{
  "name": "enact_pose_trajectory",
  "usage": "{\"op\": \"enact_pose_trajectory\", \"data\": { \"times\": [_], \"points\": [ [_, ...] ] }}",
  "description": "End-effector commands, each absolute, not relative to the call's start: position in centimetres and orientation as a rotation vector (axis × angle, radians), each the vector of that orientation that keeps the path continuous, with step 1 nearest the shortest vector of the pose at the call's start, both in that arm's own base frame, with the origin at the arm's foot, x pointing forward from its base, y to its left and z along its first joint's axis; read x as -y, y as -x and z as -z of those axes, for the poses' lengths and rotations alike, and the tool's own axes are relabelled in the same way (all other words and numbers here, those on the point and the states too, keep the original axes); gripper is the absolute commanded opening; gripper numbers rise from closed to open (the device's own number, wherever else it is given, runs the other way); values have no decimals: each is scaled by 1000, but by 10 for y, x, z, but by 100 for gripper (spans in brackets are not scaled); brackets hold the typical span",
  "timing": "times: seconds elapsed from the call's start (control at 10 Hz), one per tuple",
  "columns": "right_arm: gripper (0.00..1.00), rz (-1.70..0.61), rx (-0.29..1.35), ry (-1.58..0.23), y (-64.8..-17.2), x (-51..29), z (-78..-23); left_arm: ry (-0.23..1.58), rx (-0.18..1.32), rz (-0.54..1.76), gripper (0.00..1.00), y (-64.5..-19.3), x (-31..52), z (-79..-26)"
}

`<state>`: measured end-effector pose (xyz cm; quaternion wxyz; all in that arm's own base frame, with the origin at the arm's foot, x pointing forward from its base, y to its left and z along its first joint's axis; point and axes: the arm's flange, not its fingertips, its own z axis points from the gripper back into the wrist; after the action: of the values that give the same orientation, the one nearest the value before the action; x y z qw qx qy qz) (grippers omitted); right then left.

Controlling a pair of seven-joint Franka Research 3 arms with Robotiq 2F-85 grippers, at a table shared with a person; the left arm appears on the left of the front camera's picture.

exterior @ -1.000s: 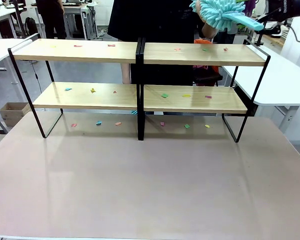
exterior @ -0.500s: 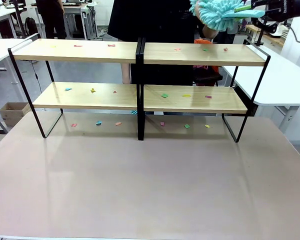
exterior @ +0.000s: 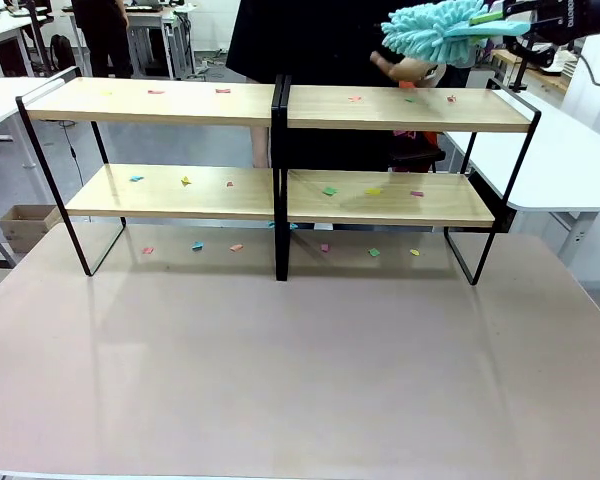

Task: Clean the shelves.
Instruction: Pick up the Duster when the human hands it over.

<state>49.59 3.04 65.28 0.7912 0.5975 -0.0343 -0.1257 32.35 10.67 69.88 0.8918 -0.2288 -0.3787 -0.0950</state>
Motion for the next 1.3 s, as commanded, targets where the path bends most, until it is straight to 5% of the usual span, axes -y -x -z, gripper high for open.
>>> {"op": "enact_pose_trajectory", "data": {
  "times": [0.0,0.5,0.8,1.1,1.2],
  "points": [
    [0,155,97,-1273,-474,-16,-678,477,786,200,100,-321,-106,-699],
    [0,-438,137,-848,-247,85,-759,477,786,200,100,-321,-106,-699],
    [0,-564,31,-690,-203,132,-717,477,786,200,100,-321,-106,-699],
    [0,-528,-58,-593,-215,130,-673,477,786,200,100,-321,-106,-699],
    [0,-557,-42,-663,-199,137,-697,477,786,200,100,-321,-106,-699]
  ]
}}
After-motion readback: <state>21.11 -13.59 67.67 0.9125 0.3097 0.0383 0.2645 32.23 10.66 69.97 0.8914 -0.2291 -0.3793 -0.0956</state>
